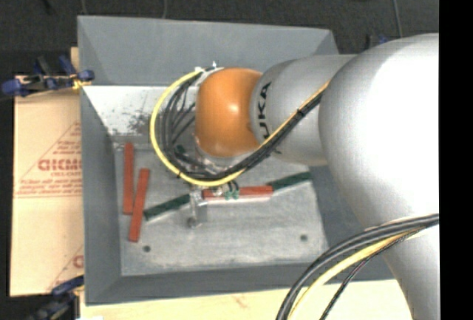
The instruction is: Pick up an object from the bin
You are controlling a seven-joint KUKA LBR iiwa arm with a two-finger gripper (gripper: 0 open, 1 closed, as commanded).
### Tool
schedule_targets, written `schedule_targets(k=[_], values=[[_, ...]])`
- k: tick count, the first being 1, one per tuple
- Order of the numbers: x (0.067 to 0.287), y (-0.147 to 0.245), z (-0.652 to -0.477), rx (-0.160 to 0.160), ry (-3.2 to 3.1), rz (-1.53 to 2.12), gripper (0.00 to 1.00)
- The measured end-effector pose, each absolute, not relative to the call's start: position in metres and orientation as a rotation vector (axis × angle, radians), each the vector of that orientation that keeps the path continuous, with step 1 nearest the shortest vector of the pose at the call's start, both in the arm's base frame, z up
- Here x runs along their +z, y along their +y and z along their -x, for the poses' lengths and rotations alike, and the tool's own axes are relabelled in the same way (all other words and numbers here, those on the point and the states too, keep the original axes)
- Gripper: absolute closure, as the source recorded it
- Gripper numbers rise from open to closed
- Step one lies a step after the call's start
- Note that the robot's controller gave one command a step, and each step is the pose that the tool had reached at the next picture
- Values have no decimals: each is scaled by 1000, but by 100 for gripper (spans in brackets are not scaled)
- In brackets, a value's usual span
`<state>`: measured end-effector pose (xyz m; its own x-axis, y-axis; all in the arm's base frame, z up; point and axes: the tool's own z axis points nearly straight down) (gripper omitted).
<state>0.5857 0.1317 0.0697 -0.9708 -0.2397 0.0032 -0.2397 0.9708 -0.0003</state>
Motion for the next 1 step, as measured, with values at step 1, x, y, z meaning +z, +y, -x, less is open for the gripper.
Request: schedule_targets(k=[1], values=[[74, 134, -588, -2, -3123, -381, 100]])
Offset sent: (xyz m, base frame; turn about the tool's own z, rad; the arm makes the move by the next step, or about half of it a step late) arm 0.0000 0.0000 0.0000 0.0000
